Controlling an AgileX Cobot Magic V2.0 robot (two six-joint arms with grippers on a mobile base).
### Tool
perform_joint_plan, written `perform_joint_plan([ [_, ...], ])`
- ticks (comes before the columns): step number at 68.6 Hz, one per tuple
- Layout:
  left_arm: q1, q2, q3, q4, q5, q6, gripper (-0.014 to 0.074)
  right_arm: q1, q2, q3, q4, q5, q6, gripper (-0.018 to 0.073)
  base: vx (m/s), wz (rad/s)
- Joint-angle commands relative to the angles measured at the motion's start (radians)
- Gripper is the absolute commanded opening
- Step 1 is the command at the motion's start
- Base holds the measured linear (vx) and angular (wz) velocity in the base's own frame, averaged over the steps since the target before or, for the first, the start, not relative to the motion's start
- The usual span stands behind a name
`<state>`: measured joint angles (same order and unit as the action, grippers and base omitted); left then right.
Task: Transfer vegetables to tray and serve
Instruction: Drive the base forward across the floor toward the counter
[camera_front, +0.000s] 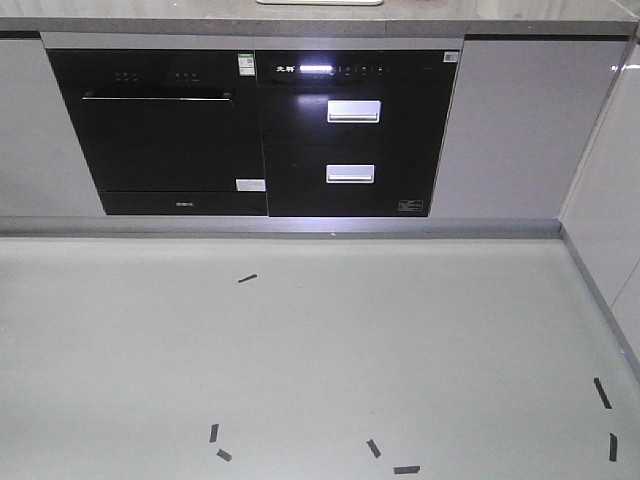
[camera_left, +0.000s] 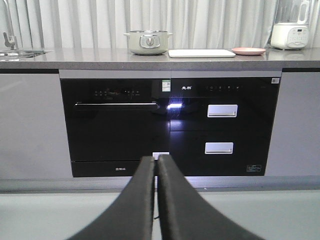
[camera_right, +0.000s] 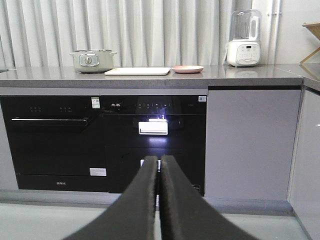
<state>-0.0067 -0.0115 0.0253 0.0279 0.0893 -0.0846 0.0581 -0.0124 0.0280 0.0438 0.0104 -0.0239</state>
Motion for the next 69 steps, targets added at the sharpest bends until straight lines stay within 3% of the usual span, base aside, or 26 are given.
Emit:
perform_joint_plan([
  [1, 0.001, -0.014, 0.025, -0.001, -0.071, -0.009, -0.0006, -0.002, -0.005, 0.015, -0.006, -0.078, 0.001, -0.0002, 0.12, 0.05],
  [69, 0.001, -0.014, 0.025, -0.001, -0.071, -0.009, -0.0006, -0.002, -0.005, 0.015, -0.006, -0.078, 0.001, -0.0002, 0.04, -0.02],
])
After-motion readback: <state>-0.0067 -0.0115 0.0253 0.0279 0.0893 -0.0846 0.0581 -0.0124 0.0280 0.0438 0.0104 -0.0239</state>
